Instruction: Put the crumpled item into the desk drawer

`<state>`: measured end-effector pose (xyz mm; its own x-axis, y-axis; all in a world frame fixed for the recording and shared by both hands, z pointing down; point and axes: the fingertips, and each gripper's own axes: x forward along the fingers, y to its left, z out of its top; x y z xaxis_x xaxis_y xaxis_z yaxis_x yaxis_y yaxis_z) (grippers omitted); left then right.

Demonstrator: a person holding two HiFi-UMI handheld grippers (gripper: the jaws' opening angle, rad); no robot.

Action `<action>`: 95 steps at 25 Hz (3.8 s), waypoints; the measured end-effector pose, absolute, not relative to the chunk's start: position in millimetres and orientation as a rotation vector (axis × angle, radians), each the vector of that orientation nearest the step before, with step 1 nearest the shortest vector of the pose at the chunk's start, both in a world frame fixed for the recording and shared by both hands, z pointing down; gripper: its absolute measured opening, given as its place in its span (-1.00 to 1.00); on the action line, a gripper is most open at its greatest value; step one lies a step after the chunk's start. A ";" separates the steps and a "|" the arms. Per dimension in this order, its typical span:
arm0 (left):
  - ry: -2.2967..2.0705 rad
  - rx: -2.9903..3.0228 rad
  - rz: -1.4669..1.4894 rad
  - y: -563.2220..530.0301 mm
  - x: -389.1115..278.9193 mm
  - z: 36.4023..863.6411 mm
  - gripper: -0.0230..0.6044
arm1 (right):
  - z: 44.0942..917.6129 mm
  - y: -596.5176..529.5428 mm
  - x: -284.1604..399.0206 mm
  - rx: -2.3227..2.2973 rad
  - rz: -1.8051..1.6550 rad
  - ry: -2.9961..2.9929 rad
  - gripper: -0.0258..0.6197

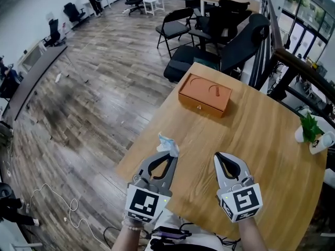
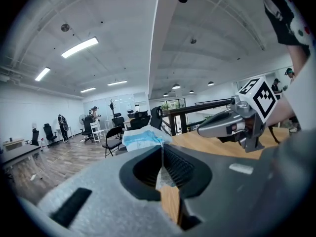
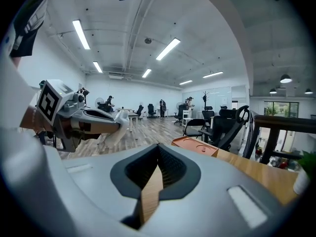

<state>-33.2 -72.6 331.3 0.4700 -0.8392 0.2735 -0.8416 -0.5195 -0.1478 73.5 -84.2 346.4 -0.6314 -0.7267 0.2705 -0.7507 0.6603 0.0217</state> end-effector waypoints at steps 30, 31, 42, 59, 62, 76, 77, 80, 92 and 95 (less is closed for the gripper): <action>-1.377 2.714 0.532 -215.5 -71.0 390.2 -0.86 | 416.8 -243.5 32.7 1.287 0.184 -2.492 -0.92; -1.375 2.714 0.531 -219.7 -72.2 393.1 -0.86 | 421.0 -248.1 31.1 1.293 0.191 -2.488 -0.92; -1.348 2.719 0.568 -253.0 -79.8 420.0 -0.86 | 464.7 -292.4 18.0 1.367 0.245 -2.430 -0.92; -1.287 2.749 0.624 -270.5 -88.4 447.9 -0.86 | 540.8 -340.1 9.7 1.479 0.467 -2.294 -0.60; -1.286 2.748 0.644 -270.3 -88.0 448.1 -0.86 | 545.2 -345.4 12.6 1.506 0.506 -2.270 -0.60; -1.277 2.746 0.660 -272.7 -92.2 451.8 -0.86 | 564.1 -359.6 14.3 1.559 0.543 -2.155 -0.59; -1.277 2.744 0.660 -272.6 -92.2 452.2 -0.86 | 564.7 -360.0 14.8 1.559 0.544 -2.150 -0.59; -1.280 2.743 0.666 -272.8 -92.9 454.2 -0.86 | 566.0 -361.7 15.6 1.565 0.546 -2.142 -0.59; -1.277 2.724 0.646 -271.2 -93.8 462.7 -0.86 | 568.2 -370.8 16.4 1.578 0.552 -2.106 -0.72; -1.280 2.727 0.639 -272.8 -93.7 459.6 -0.86 | 567.5 -367.7 16.4 1.583 0.578 -2.112 -0.71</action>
<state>-93.7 -272.8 459.6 0.5688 -0.7226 0.3928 -0.7483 -0.6529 -0.1175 16.4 -367.7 567.5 -0.2510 -0.7811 0.5718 -0.9634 0.2590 -0.0690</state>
